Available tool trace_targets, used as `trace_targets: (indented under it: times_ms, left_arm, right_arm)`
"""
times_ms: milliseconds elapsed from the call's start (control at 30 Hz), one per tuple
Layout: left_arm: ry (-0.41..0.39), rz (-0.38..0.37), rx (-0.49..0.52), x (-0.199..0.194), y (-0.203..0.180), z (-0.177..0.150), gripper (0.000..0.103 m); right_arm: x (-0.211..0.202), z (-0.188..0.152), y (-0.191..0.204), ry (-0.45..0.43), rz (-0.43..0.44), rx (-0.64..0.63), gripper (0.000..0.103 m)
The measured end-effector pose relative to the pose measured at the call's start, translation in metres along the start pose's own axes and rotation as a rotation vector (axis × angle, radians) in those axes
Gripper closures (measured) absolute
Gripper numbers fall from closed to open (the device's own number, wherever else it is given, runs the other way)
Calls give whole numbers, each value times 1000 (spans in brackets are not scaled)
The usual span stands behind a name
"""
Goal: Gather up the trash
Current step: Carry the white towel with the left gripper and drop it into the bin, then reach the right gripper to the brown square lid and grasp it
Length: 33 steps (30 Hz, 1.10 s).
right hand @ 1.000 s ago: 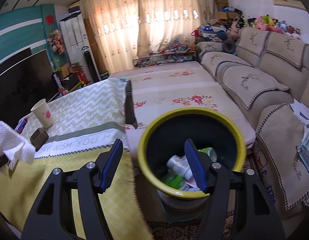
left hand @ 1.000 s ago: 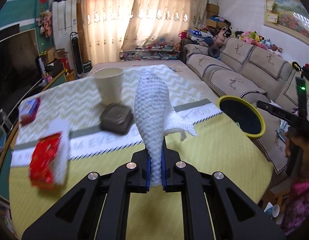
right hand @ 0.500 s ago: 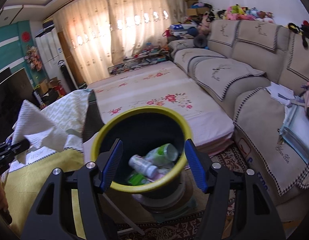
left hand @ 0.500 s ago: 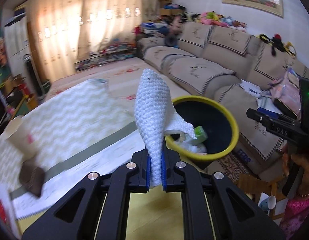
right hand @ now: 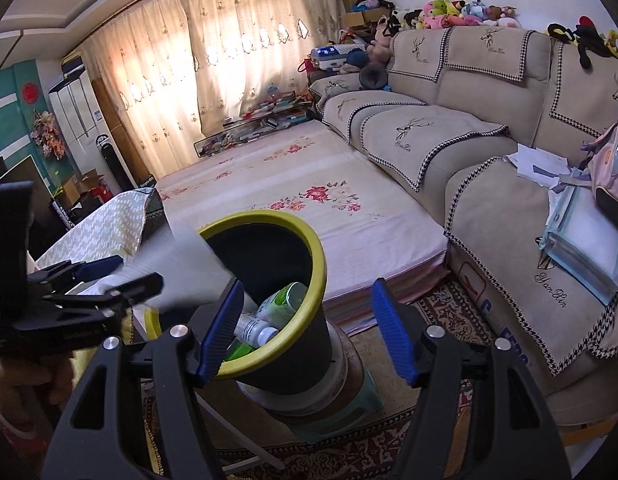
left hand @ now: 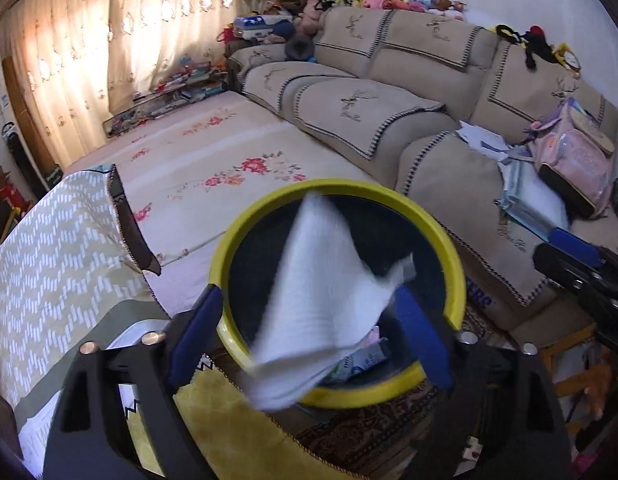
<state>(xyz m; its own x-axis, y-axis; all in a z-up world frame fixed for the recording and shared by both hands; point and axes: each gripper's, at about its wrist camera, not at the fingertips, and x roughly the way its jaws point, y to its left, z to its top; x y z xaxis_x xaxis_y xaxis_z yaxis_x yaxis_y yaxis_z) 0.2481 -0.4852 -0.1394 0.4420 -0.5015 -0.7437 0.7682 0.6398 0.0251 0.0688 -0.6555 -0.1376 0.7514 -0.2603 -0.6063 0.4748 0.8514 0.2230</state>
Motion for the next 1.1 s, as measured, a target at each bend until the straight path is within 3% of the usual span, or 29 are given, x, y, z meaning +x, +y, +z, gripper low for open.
trace_targets:
  times_ms: [100, 267, 533, 733, 900, 1100]
  left_arm:
    - [-16, -24, -28, -13, 7, -7, 17]
    - [-94, -29, -102, -77, 38, -33, 15]
    - [-208, 89, -234, -187, 94, -99, 7]
    - [-238, 245, -359, -257, 145, -166, 5]
    - [-244, 391, -450, -303, 183, -222, 5]
    - [-264, 464, -557, -340, 217, -276, 5]
  right_arm:
    - [0, 0, 5, 1, 6, -6, 40]
    - [3, -1, 15, 11, 21, -23, 40]
    - [9, -5, 55, 36, 76, -96, 39]
    - [10, -13, 116, 60, 170, -198, 38]
    - [11, -24, 189, 95, 298, -318, 38]
    - [12, -41, 284, 146, 461, -487, 38]
